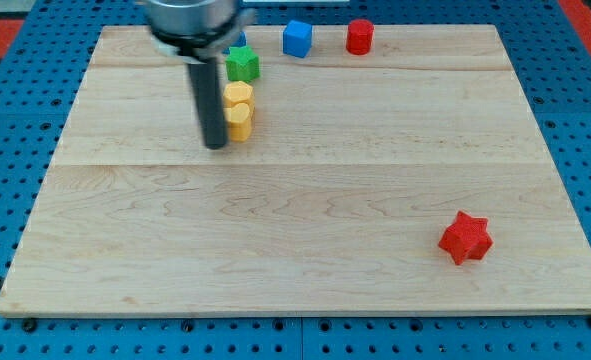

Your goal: Slide the yellow heart closer to the red star

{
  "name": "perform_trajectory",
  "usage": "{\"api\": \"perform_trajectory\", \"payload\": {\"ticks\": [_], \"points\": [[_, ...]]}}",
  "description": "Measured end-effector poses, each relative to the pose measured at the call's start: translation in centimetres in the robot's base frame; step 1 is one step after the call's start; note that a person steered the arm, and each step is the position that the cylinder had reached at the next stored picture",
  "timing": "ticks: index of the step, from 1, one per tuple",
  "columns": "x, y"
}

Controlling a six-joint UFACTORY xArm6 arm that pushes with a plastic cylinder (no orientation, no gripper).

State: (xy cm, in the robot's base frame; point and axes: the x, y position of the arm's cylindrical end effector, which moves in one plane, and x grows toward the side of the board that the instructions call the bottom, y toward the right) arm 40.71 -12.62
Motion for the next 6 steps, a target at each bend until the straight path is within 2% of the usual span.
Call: {"api": "perform_trajectory", "payload": {"ticks": [1,3,4,5,6], "points": [[-2.7,-1.8],[0.9,12.9],[-3.3,8.7],[-3.6,12.9],[2.1,20.7]]}}
